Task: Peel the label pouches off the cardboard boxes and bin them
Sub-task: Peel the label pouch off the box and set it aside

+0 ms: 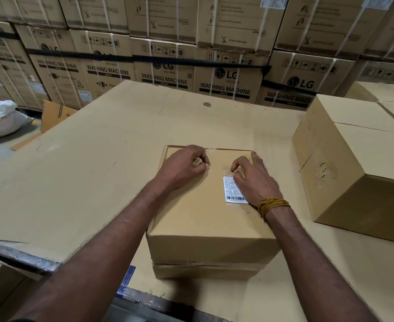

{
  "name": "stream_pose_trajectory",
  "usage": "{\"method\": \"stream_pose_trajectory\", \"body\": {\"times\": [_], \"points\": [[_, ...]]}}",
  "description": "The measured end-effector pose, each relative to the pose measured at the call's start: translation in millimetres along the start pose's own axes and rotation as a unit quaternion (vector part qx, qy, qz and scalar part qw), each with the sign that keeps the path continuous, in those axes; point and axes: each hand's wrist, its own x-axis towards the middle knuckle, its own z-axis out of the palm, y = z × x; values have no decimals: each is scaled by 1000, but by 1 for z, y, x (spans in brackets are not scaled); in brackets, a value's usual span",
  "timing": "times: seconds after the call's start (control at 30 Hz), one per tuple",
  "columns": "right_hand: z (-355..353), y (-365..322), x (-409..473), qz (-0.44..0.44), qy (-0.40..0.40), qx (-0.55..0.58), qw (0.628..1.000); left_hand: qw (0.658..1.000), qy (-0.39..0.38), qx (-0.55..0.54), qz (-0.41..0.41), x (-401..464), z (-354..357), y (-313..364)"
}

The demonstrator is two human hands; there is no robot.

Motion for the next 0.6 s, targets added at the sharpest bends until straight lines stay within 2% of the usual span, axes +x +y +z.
{"method": "stream_pose_trajectory", "body": {"times": [0.6], "points": [[-1,-1,-1,2,0,-3,1000,1000,1,-8,-2,0,0,0]]}}
